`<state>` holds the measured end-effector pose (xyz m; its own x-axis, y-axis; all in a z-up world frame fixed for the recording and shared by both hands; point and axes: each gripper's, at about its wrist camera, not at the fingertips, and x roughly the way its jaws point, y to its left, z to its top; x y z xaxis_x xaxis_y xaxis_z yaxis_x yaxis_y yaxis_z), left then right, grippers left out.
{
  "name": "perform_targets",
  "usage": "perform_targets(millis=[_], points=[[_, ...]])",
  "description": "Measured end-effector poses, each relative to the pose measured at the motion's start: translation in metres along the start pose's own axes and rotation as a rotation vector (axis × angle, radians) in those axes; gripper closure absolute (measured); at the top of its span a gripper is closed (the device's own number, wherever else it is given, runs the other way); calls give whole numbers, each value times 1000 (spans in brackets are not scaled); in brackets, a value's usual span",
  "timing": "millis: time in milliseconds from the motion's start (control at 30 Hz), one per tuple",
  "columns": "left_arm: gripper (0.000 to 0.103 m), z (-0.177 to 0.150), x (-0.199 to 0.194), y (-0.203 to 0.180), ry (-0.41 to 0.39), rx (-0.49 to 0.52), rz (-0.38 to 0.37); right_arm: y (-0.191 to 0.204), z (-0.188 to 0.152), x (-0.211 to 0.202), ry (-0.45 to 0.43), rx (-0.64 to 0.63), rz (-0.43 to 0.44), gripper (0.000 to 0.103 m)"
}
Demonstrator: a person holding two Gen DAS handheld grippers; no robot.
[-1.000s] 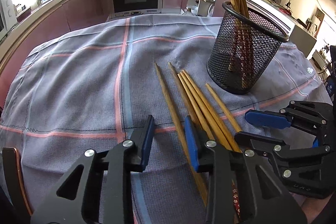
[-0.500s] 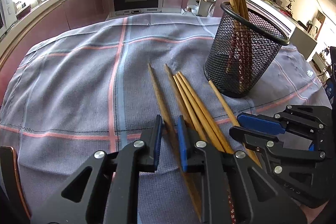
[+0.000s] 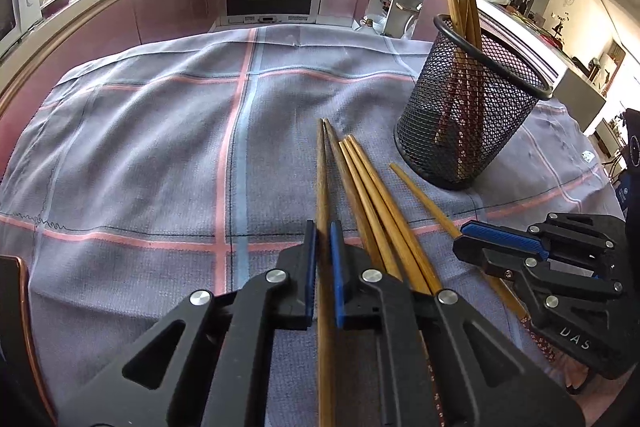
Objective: Organize utensils
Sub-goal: 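Close the right tool on a chopstick while the left tool grasps another, then raise both held chopsticks upright and carry them over the mesh cup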
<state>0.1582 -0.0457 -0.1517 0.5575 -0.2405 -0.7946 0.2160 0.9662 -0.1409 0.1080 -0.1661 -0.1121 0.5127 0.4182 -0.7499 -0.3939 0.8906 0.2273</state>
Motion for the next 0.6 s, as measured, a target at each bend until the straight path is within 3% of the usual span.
perform_targets(millis=[267, 600], points=[[95, -2, -22, 8, -34, -16, -31, -4, 0, -22, -43, 6, 63, 98], [95, 3, -72, 15, -132, -26, -99, -9, 7, -56, -128, 20, 100, 98]])
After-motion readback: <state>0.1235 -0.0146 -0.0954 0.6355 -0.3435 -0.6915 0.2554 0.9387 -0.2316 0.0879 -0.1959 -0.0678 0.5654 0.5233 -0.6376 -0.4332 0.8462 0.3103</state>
